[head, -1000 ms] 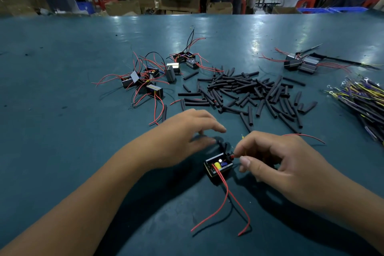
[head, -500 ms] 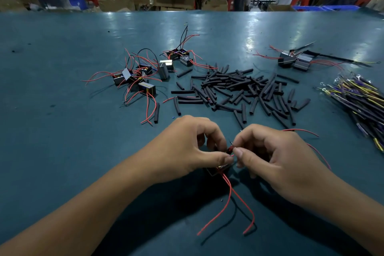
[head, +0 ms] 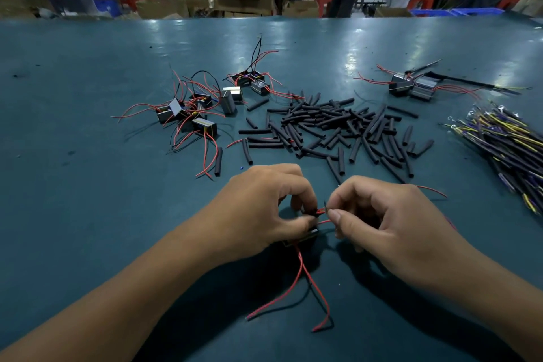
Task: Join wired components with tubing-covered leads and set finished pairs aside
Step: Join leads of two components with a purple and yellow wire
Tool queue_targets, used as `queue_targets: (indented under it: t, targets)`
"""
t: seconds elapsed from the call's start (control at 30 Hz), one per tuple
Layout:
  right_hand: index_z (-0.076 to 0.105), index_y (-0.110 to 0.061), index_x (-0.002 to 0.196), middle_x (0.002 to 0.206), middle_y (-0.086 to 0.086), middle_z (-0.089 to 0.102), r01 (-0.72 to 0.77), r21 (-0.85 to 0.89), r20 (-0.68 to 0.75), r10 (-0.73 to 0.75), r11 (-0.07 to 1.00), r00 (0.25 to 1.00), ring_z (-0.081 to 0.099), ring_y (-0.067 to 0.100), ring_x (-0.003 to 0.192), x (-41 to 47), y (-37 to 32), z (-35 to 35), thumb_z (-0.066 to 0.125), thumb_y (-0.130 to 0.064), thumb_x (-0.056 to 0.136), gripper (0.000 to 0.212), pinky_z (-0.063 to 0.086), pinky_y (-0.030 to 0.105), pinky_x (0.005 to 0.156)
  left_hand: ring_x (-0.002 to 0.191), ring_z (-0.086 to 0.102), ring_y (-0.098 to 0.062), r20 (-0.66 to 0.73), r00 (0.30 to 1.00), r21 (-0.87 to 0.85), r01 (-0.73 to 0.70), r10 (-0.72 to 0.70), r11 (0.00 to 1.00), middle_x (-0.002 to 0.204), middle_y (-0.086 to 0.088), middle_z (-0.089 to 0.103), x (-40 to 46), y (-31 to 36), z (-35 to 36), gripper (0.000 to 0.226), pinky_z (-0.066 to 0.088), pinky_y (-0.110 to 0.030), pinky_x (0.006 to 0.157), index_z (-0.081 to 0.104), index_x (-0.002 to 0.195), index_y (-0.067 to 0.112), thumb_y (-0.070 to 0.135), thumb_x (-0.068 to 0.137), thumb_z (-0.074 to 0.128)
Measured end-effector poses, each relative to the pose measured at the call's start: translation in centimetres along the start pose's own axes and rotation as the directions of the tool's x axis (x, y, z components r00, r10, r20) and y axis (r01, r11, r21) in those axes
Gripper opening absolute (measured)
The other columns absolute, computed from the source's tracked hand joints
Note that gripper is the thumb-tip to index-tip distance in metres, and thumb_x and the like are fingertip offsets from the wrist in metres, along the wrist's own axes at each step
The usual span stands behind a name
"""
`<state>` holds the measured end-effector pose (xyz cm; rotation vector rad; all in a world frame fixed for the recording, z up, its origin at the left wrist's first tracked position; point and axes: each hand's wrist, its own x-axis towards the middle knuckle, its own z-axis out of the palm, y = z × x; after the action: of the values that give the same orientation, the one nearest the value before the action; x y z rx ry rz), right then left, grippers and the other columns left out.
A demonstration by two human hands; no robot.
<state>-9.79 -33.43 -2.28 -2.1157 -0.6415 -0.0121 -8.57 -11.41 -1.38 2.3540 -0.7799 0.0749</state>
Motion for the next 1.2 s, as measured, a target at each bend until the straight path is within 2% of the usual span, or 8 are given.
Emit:
queue_targets:
  t: [0.1, 0.17, 0.23, 0.37, 0.6, 0.73, 0.87, 1.2]
  targets:
    - [0.065, -0.027, 0.083, 0.063, -0.006, 0.064, 0.017, 0.007, -0.014, -0.017, 1.0, 1.0, 0.053, 0.006, 0.052, 0.1, 0.1, 0.3, 0.073, -0.026, 0.089, 0.01, 0.043, 0.022, 0.05, 0.077, 0.056, -0.015, 0.086, 0.996, -0.136, 0.029, -0.017, 0.99, 0.085, 0.012, 0.062, 0.0, -0.9, -1.0, 0.011, 0.047, -0.027, 0.069, 0.071, 0.088, 0.027, 0.018, 0.084, 0.076]
    - [0.065, -0.027, 0.082, 0.062, -0.006, 0.063, 0.023, 0.011, -0.006, -0.023, 1.0, 1.0, 0.052, 0.005, 0.051, 0.0, 0.1, 0.5, 0.074, -0.026, 0.089, 0.011, 0.04, 0.018, 0.05, 0.074, 0.055, -0.013, 0.013, 0.997, -0.137, 0.081, -0.08, 0.987, 0.086, 0.013, 0.063, 0.2, -1.9, -1.4, 0.015, 0.044, -0.02, 0.067, 0.071, 0.092, 0.029, 0.014, 0.088, 0.071]
    - [0.064, -0.028, 0.083, 0.062, -0.005, 0.063, 0.033, 0.012, 0.008, -0.034, 0.999, 0.999, 0.052, 0.006, 0.051, -0.1, 0.1, 0.6, 0.073, -0.028, 0.09, 0.011, 0.04, 0.018, 0.05, 0.08, 0.055, -0.012, -0.047, 0.995, -0.005, 0.087, -0.087, 0.996, 0.094, 0.014, 0.063, 0.5, -2.7, -1.0, 0.017, 0.045, -0.021, 0.072, 0.071, 0.101, 0.031, 0.017, 0.091, 0.069]
    - [0.063, -0.028, 0.084, 0.063, -0.007, 0.063, 0.051, -0.004, 0.017, -0.051, 0.999, 0.999, 0.054, 0.008, 0.051, -0.1, -0.1, 0.7, 0.068, -0.036, 0.087, 0.01, 0.041, 0.019, 0.05, 0.105, 0.051, -0.011, 0.05, 0.999, 0.222, 0.0, -0.012, 0.975, 0.115, 0.014, 0.059, 0.8, -3.5, 0.1, 0.027, 0.041, -0.034, 0.092, 0.068, 0.123, 0.033, 0.031, 0.096, 0.064]
    - [0.064, -0.027, 0.086, 0.066, -0.001, 0.064, 0.053, -0.015, 0.025, -0.052, 0.999, 0.998, 0.058, 0.018, 0.056, -0.3, -0.3, 0.3, 0.067, -0.038, 0.089, 0.012, 0.047, 0.037, 0.054, 0.097, 0.054, -0.014, 0.037, 0.994, 0.321, -0.114, 0.107, 0.94, 0.108, 0.014, 0.064, 0.9, -3.6, -0.1, 0.01, 0.044, -0.043, 0.083, 0.073, 0.1, 0.032, 0.036, 0.092, 0.068]
    - [0.063, -0.031, 0.089, 0.067, 0.0, 0.065, 0.035, -0.011, 0.024, -0.035, 0.999, 0.999, 0.06, 0.019, 0.054, -0.5, -0.4, 0.2, 0.061, -0.049, 0.087, 0.018, 0.048, 0.042, 0.053, 0.083, 0.061, -0.011, -0.085, 0.996, -0.049, -0.026, 0.021, 0.998, 0.088, 0.013, 0.066, 0.5, -2.9, -1.0, 0.005, 0.045, -0.02, 0.07, 0.069, 0.097, 0.029, 0.028, 0.092, 0.07]
    - [0.063, -0.032, 0.089, 0.068, 0.001, 0.066, 0.011, -0.004, 0.015, -0.011, 1.0, 1.0, 0.06, 0.02, 0.053, -0.4, -0.4, 0.3, 0.06, -0.052, 0.085, 0.02, 0.05, 0.045, 0.054, 0.076, 0.062, -0.023, -0.136, 0.99, -0.316, -0.065, 0.023, 0.947, 0.086, 0.001, 0.07, 0.3, -1.9, -1.9, 0.012, 0.047, -0.042, 0.068, 0.07, 0.096, 0.027, 0.018, 0.088, 0.07]
    - [0.062, -0.032, 0.086, 0.066, -0.002, 0.067, 0.022, -0.019, 0.016, -0.022, 1.0, 1.0, 0.062, 0.019, 0.053, -0.4, -0.7, 0.5, 0.063, -0.045, 0.087, 0.013, 0.049, 0.041, 0.054, 0.077, 0.064, -0.009, -0.153, 0.967, -0.617, 0.069, -0.206, 0.784, 0.087, -0.006, 0.075, 0.8, -1.6, 0.1, 0.009, 0.047, -0.015, 0.069, 0.071, 0.1, 0.009, 0.013, 0.093, 0.067]
